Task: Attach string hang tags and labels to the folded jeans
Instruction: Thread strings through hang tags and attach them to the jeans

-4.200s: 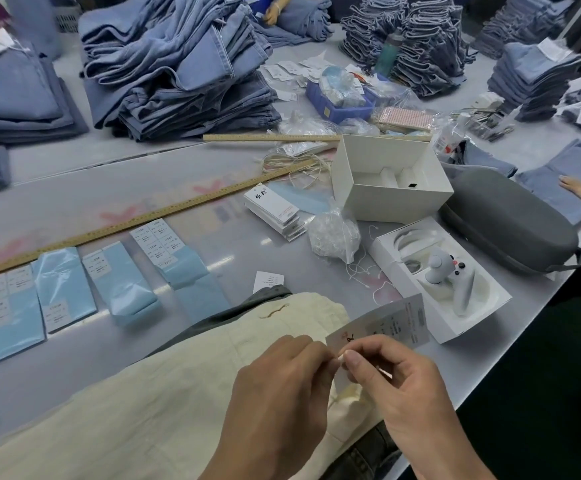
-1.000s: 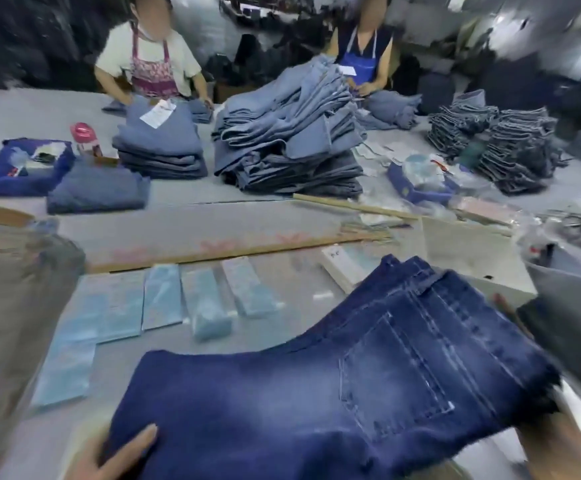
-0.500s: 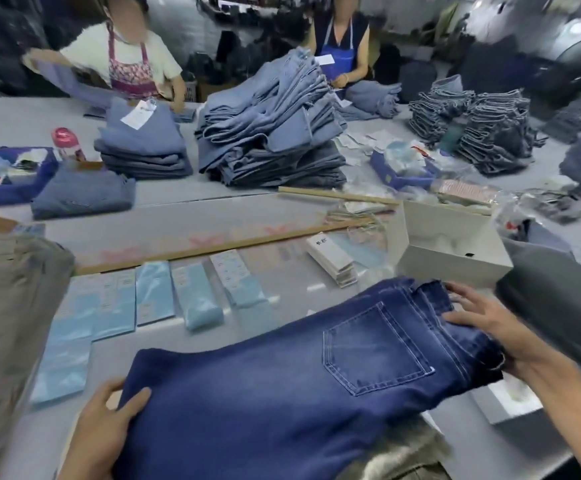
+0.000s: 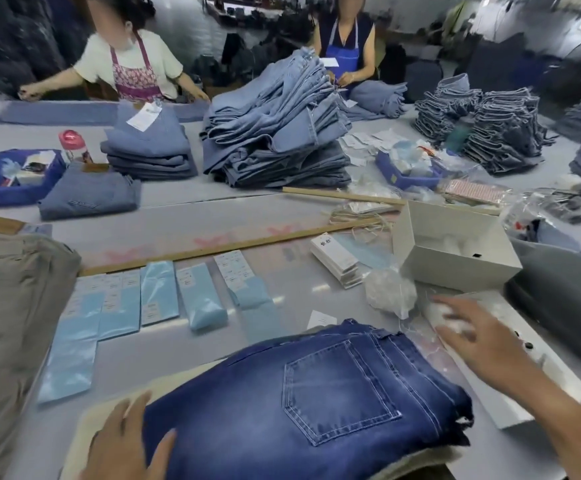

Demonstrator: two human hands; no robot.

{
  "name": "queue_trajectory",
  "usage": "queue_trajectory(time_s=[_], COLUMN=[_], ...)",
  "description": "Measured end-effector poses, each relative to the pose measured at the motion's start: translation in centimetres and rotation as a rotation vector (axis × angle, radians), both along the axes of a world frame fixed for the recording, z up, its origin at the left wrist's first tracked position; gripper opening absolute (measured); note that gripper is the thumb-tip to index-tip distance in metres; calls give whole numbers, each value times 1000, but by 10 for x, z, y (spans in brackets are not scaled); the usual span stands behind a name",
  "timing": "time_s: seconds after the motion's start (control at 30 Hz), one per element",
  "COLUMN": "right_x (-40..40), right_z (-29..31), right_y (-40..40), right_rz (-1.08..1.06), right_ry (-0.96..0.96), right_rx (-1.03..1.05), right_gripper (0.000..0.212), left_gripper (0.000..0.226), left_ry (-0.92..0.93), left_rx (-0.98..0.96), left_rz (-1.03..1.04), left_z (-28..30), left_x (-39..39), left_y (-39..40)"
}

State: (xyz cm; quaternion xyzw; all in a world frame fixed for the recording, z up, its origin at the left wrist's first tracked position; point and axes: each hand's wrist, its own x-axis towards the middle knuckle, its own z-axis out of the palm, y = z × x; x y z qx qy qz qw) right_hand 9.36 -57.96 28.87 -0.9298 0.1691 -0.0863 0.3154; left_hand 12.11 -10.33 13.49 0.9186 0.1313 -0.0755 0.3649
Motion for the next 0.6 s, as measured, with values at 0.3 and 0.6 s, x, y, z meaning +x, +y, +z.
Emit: queue_trajectory(time_s=[0.3, 0.6], right_x=[-32, -64], right_z=[-48, -85], right_y=[93, 92], right_rz=[278, 94], right_ry=[277, 19], right_rx=[-296, -117], right_gripper=[63, 51], left_gripper=[62, 57], left_ry=[-429, -494], left_rx=[244, 282], left_rz=[-786, -836], left_z=[66, 41], left_x=[-9, -26], left_y=[-192, -191])
